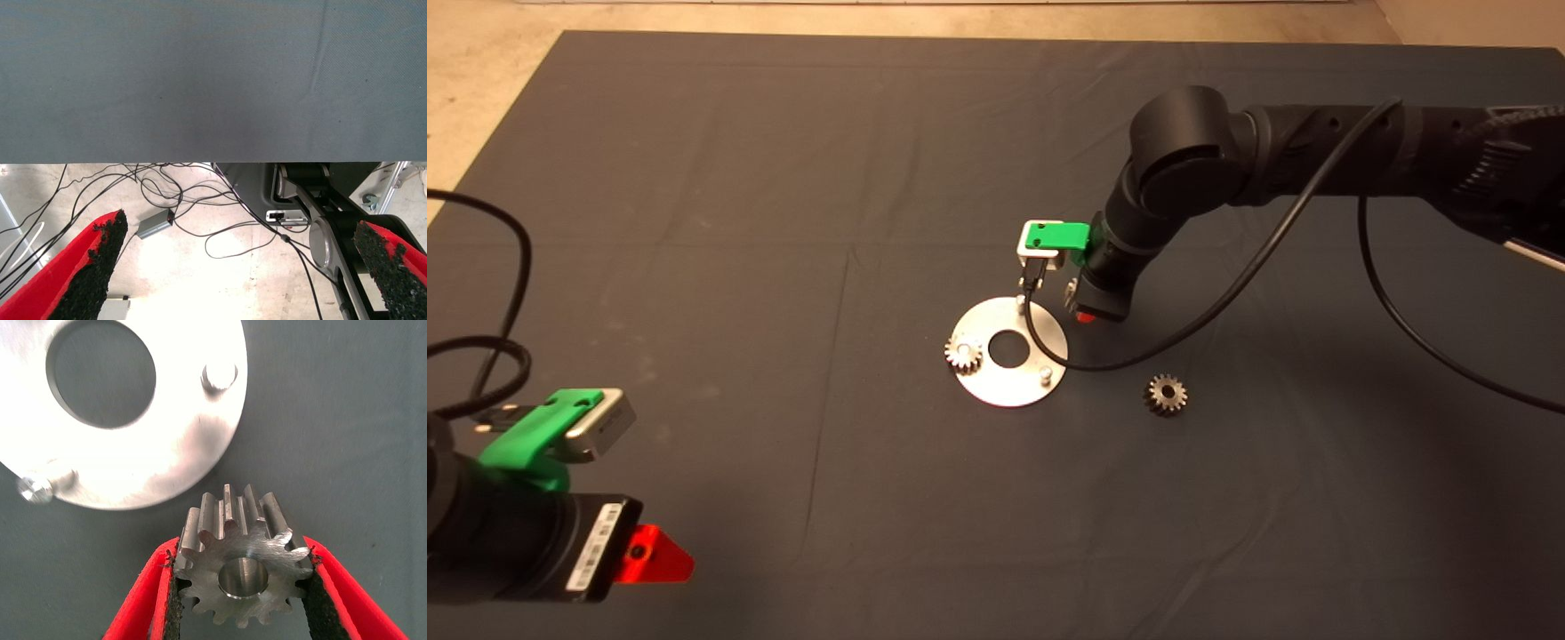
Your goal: Install three planetary gears onto the carrier pins
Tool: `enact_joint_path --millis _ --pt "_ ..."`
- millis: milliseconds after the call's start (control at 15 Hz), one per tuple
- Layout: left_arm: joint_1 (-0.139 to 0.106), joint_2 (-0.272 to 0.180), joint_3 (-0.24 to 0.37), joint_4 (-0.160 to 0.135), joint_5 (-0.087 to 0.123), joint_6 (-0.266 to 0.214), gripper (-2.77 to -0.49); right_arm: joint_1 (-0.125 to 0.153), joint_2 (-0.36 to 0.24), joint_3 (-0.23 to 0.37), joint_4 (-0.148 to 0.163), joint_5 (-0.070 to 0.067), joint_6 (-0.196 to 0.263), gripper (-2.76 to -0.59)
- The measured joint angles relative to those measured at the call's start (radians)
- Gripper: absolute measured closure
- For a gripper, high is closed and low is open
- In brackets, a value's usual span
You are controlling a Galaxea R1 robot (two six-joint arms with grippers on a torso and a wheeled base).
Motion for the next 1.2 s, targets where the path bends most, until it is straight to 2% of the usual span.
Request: enact_joint_path --millis 200,400,600,800,1200 --pt "0.000 -0.001 0.000 0.000 0.000 0.000 -2.46 0.003 0.032 -0.069 0.040 -0.002 0.004 -1.05" --pt "0.000 -0.001 0.000 0.000 0.000 0.000 -2.46 0.003 0.064 -0.111 0.047 -0.003 0.006 -1.05" --pt "0.000 -0.001 0.000 0.000 0.000 0.000 -2.46 0.003 0.094 -0.165 0.093 0.002 0.006 -1.05" --pt "0.000 -0.001 0.000 0.000 0.000 0.000 -2.46 0.003 0.097 -0.179 0.099 -0.002 0.006 -1.05" --pt "0.000 -0.001 0.000 0.000 0.000 0.000 -2.46 0.003 0.103 -0.183 0.103 0.000 0.006 -1.05"
